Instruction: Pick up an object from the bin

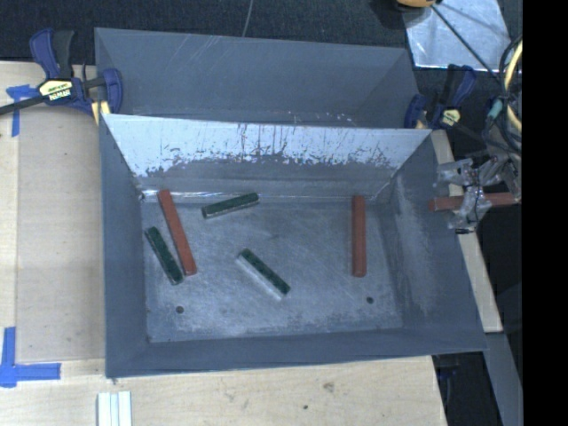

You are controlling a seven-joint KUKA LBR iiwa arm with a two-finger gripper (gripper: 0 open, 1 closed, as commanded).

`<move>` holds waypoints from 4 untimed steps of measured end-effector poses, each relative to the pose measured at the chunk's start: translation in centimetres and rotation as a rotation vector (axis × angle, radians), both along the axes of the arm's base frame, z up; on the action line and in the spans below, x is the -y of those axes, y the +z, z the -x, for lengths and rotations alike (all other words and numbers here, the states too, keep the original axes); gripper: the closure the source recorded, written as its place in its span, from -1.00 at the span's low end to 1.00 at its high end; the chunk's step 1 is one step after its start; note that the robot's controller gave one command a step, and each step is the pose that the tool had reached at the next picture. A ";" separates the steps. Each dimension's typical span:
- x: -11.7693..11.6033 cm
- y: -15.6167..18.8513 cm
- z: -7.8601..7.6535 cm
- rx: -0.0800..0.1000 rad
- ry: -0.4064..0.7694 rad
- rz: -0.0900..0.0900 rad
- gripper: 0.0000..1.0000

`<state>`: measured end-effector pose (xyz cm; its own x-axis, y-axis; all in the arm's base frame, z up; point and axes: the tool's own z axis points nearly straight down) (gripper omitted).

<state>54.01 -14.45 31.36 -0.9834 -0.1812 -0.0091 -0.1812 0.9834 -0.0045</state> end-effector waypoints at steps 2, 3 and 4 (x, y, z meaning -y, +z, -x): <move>-0.1 -0.2 0.1 -0.005 -0.002 -0.002 1.00; -2.1 -5.4 -0.2 -0.001 -0.080 -0.002 1.00; 0.0 -15.6 0.6 -0.008 -0.053 -0.003 -1.00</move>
Offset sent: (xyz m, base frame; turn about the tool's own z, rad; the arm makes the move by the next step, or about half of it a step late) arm 0.0000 0.0000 0.0000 0.0000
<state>53.36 -14.41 15.77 -0.9917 -0.1285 -0.0019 -0.1285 0.9917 -0.0006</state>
